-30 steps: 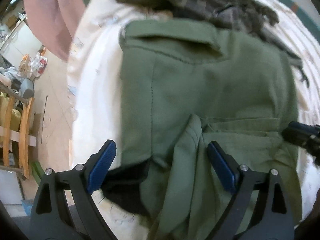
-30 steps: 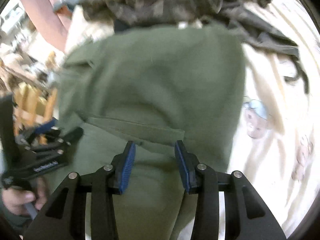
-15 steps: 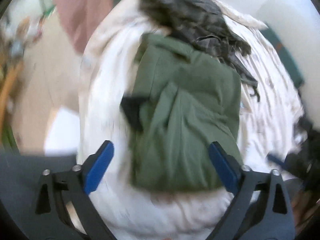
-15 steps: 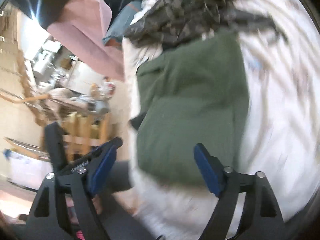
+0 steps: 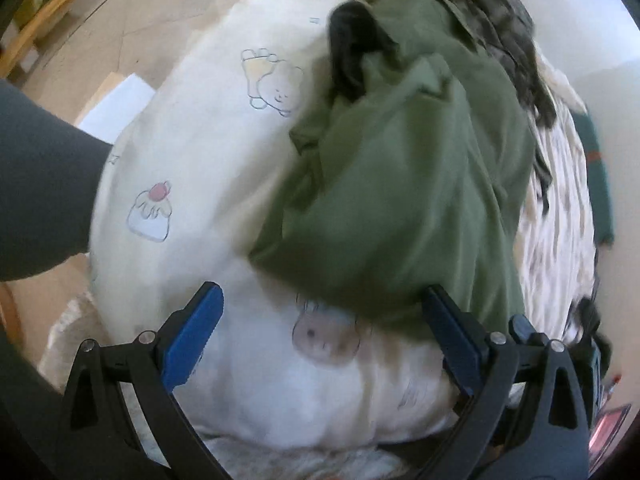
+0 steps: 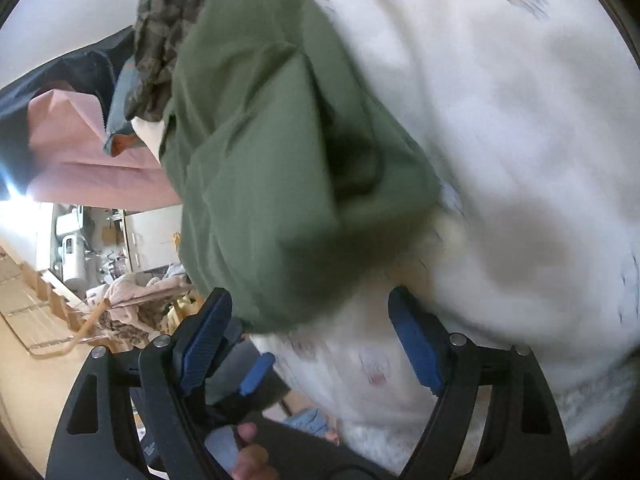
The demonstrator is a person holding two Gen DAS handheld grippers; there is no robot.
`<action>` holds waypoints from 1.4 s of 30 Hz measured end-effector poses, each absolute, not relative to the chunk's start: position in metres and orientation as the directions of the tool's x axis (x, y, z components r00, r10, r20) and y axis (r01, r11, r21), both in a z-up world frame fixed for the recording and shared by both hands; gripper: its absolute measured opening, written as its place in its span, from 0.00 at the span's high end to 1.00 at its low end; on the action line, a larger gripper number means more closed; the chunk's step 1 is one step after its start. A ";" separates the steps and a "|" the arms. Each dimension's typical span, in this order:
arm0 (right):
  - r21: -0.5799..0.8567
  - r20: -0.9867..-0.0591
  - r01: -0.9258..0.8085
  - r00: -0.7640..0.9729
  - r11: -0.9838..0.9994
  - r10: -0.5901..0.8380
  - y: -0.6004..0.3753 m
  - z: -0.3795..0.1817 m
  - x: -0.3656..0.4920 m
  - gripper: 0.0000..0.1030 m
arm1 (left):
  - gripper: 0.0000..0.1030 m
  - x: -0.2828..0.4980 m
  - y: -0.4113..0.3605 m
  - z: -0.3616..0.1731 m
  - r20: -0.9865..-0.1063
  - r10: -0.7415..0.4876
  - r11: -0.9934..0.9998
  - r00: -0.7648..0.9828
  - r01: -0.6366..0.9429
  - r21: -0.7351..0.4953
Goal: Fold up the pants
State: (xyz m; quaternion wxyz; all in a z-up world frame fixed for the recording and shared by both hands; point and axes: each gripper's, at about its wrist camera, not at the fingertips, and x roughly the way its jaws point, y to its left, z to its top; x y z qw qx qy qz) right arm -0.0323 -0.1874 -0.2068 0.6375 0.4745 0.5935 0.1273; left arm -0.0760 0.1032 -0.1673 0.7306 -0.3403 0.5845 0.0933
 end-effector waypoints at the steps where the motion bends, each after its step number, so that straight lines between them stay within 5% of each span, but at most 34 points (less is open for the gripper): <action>1: 0.754 -0.644 0.389 0.282 0.529 0.711 -0.186 -0.205 -0.026 0.20 | 0.05 -0.073 0.107 -0.171 -0.911 -0.272 0.731 0.310 -0.549 -0.405; 7: 0.725 -0.677 0.456 0.336 0.516 0.654 -0.193 -0.226 0.002 0.20 | 0.06 -0.054 0.125 -0.180 -0.872 -0.278 0.663 0.403 -0.576 -0.478; 10: 0.721 -0.684 0.466 0.359 0.513 0.635 -0.191 -0.230 0.016 0.21 | 0.31 -0.038 0.124 -0.174 -0.848 -0.291 0.681 0.443 -0.526 -0.509; 13: 0.714 -0.696 0.462 0.383 0.526 0.608 -0.193 -0.230 0.025 0.33 | 0.48 -0.022 0.132 -0.172 -0.837 -0.304 0.671 0.456 -0.521 -0.527; 17: 0.713 -0.698 0.465 0.395 0.525 0.598 -0.200 -0.234 0.027 0.69 | 0.87 -0.014 0.147 -0.184 -0.831 -0.342 0.623 0.438 -0.557 -0.550; 18: 0.720 -0.691 0.457 0.404 0.523 0.599 -0.201 -0.229 0.025 0.76 | 0.89 -0.015 0.147 -0.183 -0.824 -0.358 0.610 0.439 -0.558 -0.562; 23: 0.764 -0.635 0.302 0.506 0.570 0.583 -0.200 -0.175 0.022 0.86 | 0.91 -0.016 0.130 -0.156 -0.830 -0.339 0.693 0.443 -0.479 -0.539; 34: 0.782 -0.558 0.127 0.579 0.610 0.595 -0.225 -0.104 0.034 0.89 | 0.91 -0.004 0.086 -0.132 -0.812 -0.431 0.712 0.393 -0.405 -0.574; 42: 0.710 -0.463 -0.171 0.618 0.683 0.635 -0.221 0.029 0.062 0.91 | 0.91 0.029 0.015 -0.096 -0.661 -0.629 0.593 0.410 -0.297 -0.748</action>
